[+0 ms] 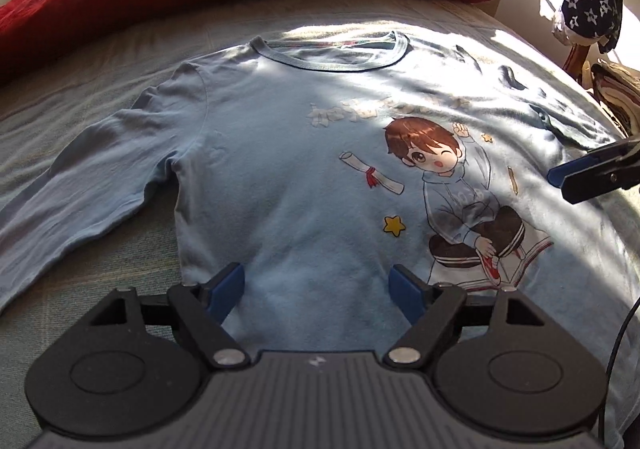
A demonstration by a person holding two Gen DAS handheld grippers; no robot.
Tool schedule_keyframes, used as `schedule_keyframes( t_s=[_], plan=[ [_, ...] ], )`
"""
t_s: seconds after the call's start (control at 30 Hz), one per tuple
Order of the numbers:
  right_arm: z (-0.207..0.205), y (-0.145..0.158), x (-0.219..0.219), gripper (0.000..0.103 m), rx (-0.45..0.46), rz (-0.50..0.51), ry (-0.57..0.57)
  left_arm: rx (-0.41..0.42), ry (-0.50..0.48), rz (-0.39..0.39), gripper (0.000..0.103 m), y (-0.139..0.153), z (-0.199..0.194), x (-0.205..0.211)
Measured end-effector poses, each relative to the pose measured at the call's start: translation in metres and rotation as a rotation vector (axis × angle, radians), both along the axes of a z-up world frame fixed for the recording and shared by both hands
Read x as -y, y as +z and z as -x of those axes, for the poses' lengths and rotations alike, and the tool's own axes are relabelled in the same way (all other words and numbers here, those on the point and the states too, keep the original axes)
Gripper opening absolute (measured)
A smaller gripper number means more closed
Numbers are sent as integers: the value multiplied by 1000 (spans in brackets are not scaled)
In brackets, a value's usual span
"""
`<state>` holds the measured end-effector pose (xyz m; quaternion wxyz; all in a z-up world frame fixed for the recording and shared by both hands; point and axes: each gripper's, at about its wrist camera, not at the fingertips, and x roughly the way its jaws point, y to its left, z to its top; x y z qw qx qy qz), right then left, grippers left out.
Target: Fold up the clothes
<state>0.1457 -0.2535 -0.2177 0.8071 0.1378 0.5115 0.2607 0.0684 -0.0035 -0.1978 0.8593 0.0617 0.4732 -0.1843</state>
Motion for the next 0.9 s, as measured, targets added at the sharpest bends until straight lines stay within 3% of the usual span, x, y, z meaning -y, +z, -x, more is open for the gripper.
schedule_keyframes(
  t_s=[0.07,0.17,0.3,0.37,0.5,0.6,0.7,0.9],
  plan=[
    [14,2,16,103,-22,0,-26,-23,18,-5,80,7,13,-15],
    [36,12,33,103,-54,8,-94,7,43,-20,79,26,36,-28],
    [74,29,27,103,-19,-83,-68,87,-51,66,83,48,72,-16],
    [93,32,11,103,6,-106,-38,85,-65,63,83,43,83,-6],
    [128,12,-13,103,11,-27,-22,55,-38,31,83,16,107,2],
    [165,-2,-25,103,95,95,-25,46,-23,30,84,-1,138,-3],
    [191,-8,-32,103,161,175,-42,90,-20,23,87,-2,171,-11],
    [206,-18,-39,103,240,225,-92,66,31,65,87,1,207,-28]
  ],
)
